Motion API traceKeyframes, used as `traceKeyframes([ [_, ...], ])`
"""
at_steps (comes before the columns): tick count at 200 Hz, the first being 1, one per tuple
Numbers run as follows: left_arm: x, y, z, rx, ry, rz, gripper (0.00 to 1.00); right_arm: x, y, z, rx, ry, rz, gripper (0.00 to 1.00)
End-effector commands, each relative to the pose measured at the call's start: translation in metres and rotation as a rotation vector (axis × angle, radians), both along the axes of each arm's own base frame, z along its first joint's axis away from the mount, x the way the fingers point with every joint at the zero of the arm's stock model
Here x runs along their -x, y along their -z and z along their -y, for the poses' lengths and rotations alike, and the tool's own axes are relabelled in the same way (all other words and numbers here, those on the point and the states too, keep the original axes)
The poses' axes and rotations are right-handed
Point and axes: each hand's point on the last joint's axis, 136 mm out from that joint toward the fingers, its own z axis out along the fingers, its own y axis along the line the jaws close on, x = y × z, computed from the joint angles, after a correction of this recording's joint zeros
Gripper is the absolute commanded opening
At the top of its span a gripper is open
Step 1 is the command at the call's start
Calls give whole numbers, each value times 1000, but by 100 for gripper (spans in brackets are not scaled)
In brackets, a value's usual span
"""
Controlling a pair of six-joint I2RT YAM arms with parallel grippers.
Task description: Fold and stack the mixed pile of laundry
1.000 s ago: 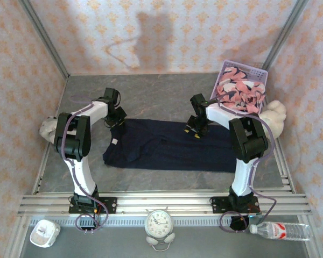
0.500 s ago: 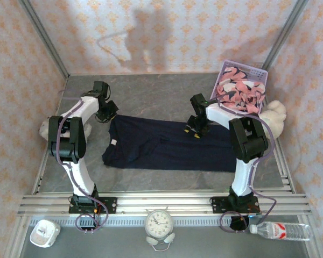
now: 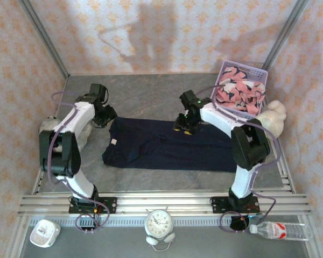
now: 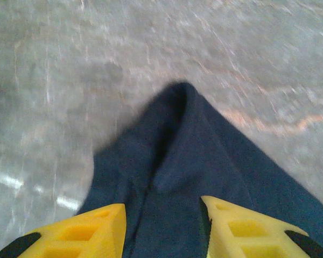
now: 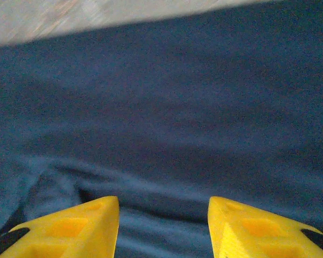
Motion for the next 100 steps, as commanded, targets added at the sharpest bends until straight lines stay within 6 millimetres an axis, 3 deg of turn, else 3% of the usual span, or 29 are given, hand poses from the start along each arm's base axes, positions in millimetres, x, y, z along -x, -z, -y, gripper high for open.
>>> traceKeyframes([
  [1,41,2,21,46,11,-54,38,37,-13,-31,-39,-122,-23,47],
  [33,84,21,42,137,-4,-94,30,73,-1,-72,-45,-193,-42,47],
  [68,125,41,59,206,17,-150,30,81,5,-98,-51,-153,-56,45],
  [100,146,43,63,241,35,-129,33,92,13,-129,-80,-143,-67,43],
])
